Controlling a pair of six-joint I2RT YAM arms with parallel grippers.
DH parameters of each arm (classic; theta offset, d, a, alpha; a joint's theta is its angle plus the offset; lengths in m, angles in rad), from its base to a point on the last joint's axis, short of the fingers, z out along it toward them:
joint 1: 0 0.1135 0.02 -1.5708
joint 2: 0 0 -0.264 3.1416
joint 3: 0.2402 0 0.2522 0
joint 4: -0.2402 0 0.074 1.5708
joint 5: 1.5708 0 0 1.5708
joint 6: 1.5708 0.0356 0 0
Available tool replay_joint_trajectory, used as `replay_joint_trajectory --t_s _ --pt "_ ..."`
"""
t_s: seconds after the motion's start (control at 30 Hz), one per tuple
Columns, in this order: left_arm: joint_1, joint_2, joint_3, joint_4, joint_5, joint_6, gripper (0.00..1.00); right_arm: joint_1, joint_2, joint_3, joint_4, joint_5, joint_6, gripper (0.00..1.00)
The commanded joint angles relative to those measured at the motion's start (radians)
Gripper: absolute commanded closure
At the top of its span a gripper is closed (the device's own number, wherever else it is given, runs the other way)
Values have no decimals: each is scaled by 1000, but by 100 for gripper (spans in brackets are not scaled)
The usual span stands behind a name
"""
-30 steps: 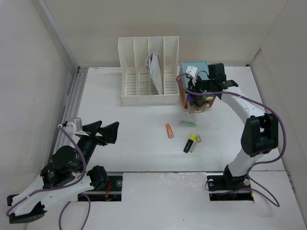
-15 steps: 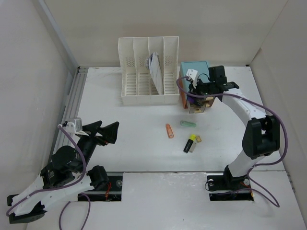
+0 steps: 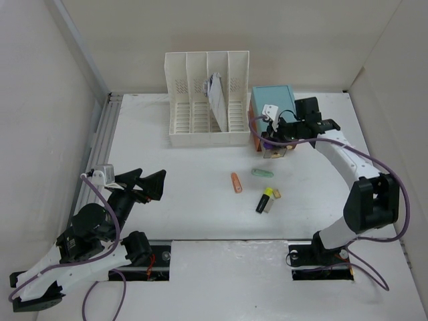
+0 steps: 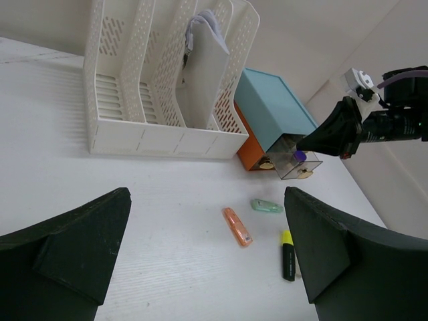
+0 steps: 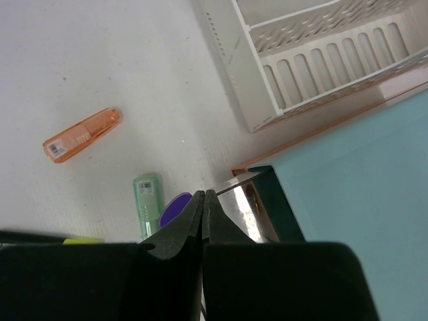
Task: Organize the desk
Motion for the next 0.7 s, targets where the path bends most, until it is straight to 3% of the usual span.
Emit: replay_joint_trajectory --t_s 0.0,0.5,0.6,0.67 --pt "8 -5 -2 30 6 9 2 5 -35 0 -54 -60 -37 100" --pt "8 -5 -2 30 6 9 2 16 -128 -18 -83 -114 -46 100" --pt "8 -5 -2 30 6 9 2 74 -150 -9 -194 -118 -174 100" --pt "8 -5 -2 30 6 9 2 161 -150 -9 -354 -43 -306 83"
